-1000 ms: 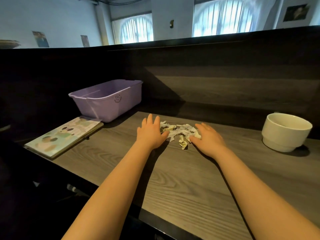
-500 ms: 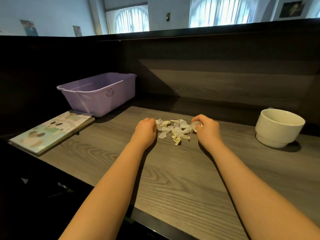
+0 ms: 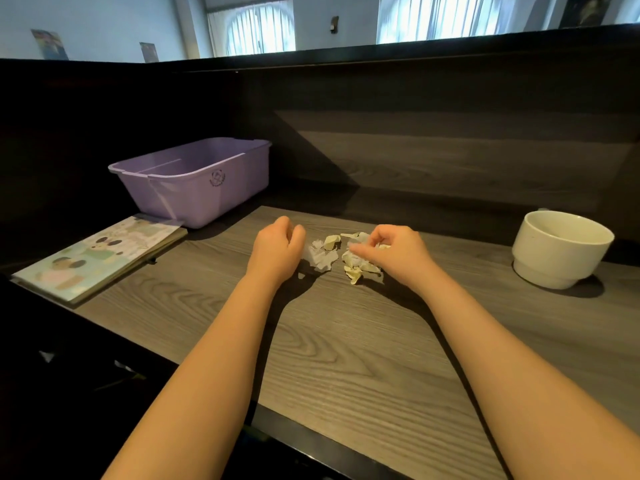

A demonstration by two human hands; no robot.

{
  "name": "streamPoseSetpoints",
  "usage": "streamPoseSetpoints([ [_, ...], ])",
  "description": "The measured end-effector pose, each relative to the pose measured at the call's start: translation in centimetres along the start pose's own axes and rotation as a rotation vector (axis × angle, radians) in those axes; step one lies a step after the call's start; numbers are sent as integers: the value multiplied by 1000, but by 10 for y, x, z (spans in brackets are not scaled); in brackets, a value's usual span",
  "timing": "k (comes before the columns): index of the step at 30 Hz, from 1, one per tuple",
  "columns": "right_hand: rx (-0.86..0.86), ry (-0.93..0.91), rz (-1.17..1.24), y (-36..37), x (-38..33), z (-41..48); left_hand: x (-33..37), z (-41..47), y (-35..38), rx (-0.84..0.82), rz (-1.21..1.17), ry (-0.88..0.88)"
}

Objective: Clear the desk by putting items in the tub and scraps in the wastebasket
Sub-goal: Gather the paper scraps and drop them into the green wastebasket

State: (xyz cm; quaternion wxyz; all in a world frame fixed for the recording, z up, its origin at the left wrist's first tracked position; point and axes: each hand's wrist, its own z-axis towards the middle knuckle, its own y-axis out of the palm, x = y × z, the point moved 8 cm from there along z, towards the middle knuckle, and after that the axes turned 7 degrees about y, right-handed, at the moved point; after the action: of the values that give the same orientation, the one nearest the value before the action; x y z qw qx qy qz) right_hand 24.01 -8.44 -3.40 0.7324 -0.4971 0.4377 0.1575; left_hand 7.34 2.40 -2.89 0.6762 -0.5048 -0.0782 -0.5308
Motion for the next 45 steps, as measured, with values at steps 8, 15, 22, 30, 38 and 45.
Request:
streamPoseSetpoints([
  [8,-215,-77,-350,25,0,-4,-3,-4,23,-318,371,46],
  [15,-127,-85,-167,19,5,1,-3,-5,31,-336,489,105],
  [22,15,-37,27,4,6,2,0,-5,23,-232,321,70],
  [30,74,-57,126,-2,-2,1,-9,-4,7,-65,-28,-73],
  [38,63,-97,101,-4,-12,-2,7,-6,10,-129,-79,-104],
  [45,52,-135,-3,1,-30,-11,14,-15,-19,-23,-130,-83],
])
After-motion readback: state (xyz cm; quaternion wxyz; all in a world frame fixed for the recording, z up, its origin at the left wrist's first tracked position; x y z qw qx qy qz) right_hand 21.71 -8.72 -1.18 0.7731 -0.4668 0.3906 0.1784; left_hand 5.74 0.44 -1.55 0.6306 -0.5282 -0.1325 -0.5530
